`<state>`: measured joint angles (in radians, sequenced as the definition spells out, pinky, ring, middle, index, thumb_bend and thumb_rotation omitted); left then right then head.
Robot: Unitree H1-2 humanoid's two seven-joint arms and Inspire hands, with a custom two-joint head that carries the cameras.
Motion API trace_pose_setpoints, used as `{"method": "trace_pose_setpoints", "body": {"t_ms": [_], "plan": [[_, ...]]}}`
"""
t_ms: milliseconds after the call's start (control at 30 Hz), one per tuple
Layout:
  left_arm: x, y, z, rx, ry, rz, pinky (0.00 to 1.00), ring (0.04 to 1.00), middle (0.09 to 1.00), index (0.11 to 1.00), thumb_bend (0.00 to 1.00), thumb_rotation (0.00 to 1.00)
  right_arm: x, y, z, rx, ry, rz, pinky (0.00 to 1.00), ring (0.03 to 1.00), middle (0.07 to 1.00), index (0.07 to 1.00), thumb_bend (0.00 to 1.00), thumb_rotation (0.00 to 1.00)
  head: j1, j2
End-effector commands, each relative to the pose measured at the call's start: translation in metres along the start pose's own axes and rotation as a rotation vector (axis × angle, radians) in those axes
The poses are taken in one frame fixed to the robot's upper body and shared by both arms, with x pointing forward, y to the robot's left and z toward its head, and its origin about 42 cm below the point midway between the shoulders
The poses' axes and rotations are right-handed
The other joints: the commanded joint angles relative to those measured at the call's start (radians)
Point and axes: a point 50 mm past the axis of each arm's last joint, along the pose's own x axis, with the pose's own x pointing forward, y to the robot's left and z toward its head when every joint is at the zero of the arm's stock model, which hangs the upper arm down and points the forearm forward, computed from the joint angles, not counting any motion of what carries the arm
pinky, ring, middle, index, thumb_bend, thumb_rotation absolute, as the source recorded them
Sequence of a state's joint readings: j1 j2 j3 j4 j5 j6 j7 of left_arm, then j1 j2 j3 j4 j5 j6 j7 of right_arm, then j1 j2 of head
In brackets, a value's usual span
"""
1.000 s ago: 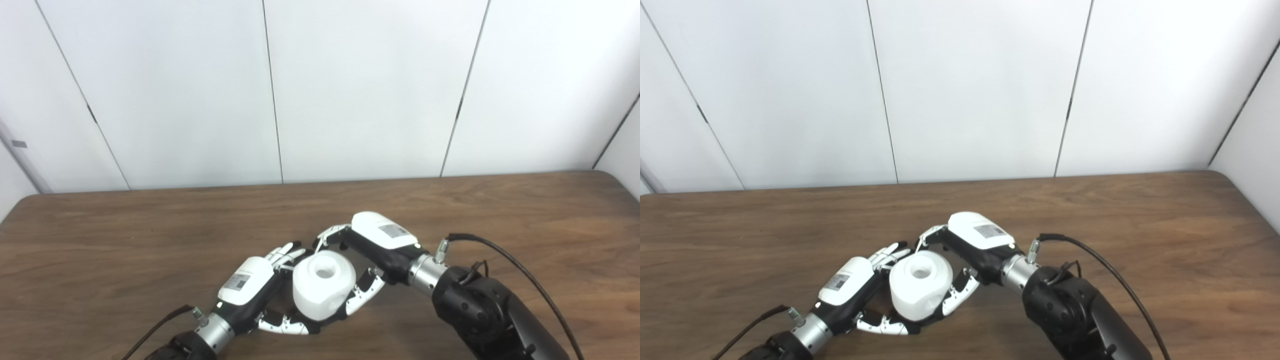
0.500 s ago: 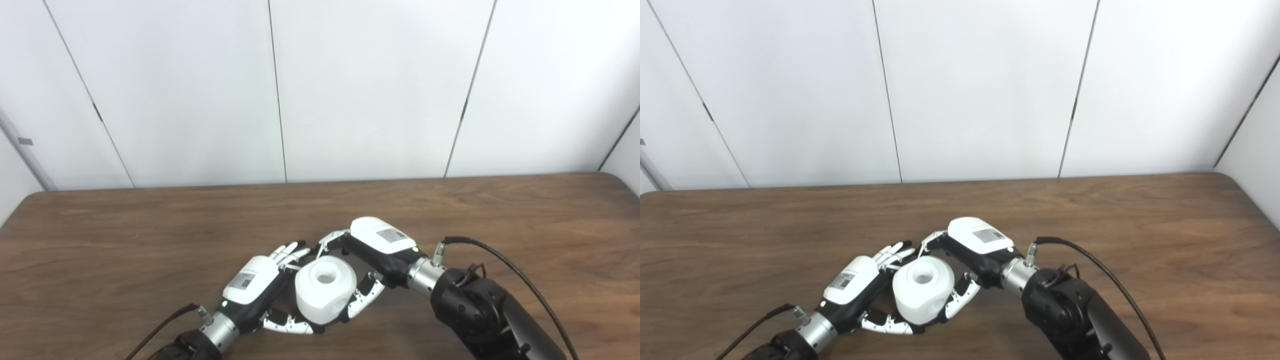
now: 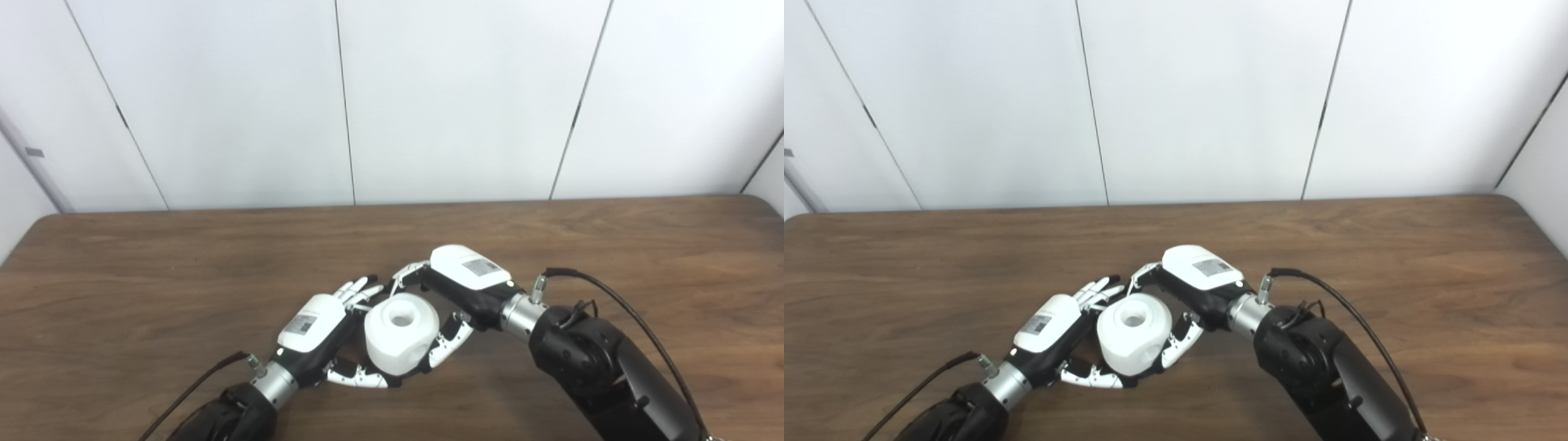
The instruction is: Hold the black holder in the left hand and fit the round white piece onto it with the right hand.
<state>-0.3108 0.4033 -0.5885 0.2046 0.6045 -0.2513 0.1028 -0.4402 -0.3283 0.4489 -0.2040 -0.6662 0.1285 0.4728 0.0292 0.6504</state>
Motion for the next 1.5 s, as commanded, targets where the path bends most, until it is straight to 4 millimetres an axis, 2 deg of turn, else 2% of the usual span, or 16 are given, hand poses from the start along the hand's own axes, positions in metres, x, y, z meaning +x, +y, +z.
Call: {"method": "trace_pose_setpoints", "body": {"t_ms": [0, 67, 133, 333, 467, 733, 867, 1033, 1100, 1167, 1200, 1300, 1367, 1467], "plan": [[-0.033, -0.069, 0.003, 0.023, 0.08, -0.344, 0.99, 0.996, 0.919, 0.484, 0.52, 0.06, 0.004, -0.018, 0.006, -0.043, -0.015, 0.028, 0.69, 0.825, 0.865, 0.776, 0.86, 0.27, 0.001, 0.001], [-0.034, -0.069, 0.002, 0.022, 0.078, -0.339, 0.98, 0.994, 0.917, 0.484, 0.52, 0.06, 0.002, -0.02, 0.007, -0.042, -0.01, 0.049, 0.7, 0.845, 0.914, 0.919, 0.96, 0.33, 0.001, 0.002], [-0.034, -0.07, 0.001, 0.021, 0.079, -0.339, 0.98, 0.99, 0.916, 0.483, 0.52, 0.06, 0.0, -0.021, 0.007, -0.035, -0.018, 0.046, 0.7, 0.855, 0.944, 0.983, 0.99, 0.35, 0.0, 0.002], [-0.035, -0.069, 0.0, 0.021, 0.08, -0.342, 0.98, 0.99, 0.919, 0.484, 0.52, 0.06, -0.003, -0.028, 0.007, -0.036, -0.024, 0.019, 0.67, 0.833, 0.935, 1.0, 1.0, 0.37, 0.0, 0.006], [-0.035, -0.069, 0.001, 0.021, 0.082, -0.348, 0.99, 0.992, 0.922, 0.484, 0.52, 0.06, -0.006, -0.033, 0.005, -0.057, -0.012, 0.023, 0.72, 0.899, 0.995, 1.0, 1.0, 0.37, -0.001, 0.008], [-0.036, -0.068, 0.001, 0.023, 0.08, -0.348, 0.98, 0.989, 0.918, 0.484, 0.52, 0.06, -0.013, -0.038, 0.002, -0.063, -0.014, 0.006, 0.74, 0.938, 1.0, 1.0, 1.0, 0.37, -0.005, 0.011], [-0.036, -0.069, 0.001, 0.017, 0.081, -0.342, 0.97, 0.985, 0.914, 0.484, 0.52, 0.06, -0.018, -0.045, -0.005, -0.054, 0.002, 0.008, 0.79, 0.953, 1.0, 1.0, 1.0, 0.37, -0.009, 0.011], [-0.036, -0.068, 0.001, 0.019, 0.078, -0.339, 0.97, 0.981, 0.914, 0.484, 0.52, 0.06, -0.035, -0.059, -0.028, -0.072, 0.058, 0.053, 0.72, 0.94, 1.0, 1.0, 1.0, 0.28, -0.012, 0.01], [-0.036, -0.068, -0.001, 0.021, 0.08, -0.34, 0.97, 0.98, 0.913, 0.484, 0.52, 0.06, -0.048, -0.068, -0.041, -0.071, 0.085, 0.053, 0.68, 0.882, 0.982, 1.0, 0.92, 0.09, -0.012, 0.01], [-0.036, -0.068, -0.002, 0.021, 0.082, -0.341, 0.97, 0.983, 0.917, 0.484, 0.52, 0.06, -0.056, -0.074, -0.051, -0.063, 0.105, 0.024, 0.64, 0.834, 0.938, 1.0, 0.81, 0.02, -0.016, 0.007], [-0.036, -0.068, -0.003, 0.018, 0.083, -0.34, 0.97, 0.984, 0.917, 0.484, 0.52, 0.06, -0.061, -0.078, -0.056, -0.06, 0.12, -0.008, 0.63, 0.823, 0.926, 0.994, 0.79, 0.01, -0.016, 0.007], [-0.037, -0.067, -0.004, 0.016, 0.083, -0.342, 0.97, 0.985, 0.918, 0.484, 0.52, 0.06, -0.069, -0.091, -0.072, -0.043, 0.175, -0.146, 0.6, 0.795, 0.87, 0.882, 0.71, 0.0, -0.023, 0.005], [-0.037, -0.066, -0.004, 0.019, 0.083, -0.342, 0.97, 0.984, 0.918, 0.484, 0.52, 0.06, -0.072, -0.098, -0.082, -0.029, 0.191, -0.249, 0.58, 0.748, 0.814, 0.81, 0.72, 0.0, -0.023, 0.003], [-0.037, -0.065, -0.004, 0.021, 0.082, -0.341, 0.97, 0.982, 0.918, 0.484, 0.52, 0.06, -0.077, -0.108, -0.091, 0.044, 0.196, -0.387, 0.56, 0.712, 0.771, 0.756, 0.74, 0.0, -0.024, 0.003]]}}
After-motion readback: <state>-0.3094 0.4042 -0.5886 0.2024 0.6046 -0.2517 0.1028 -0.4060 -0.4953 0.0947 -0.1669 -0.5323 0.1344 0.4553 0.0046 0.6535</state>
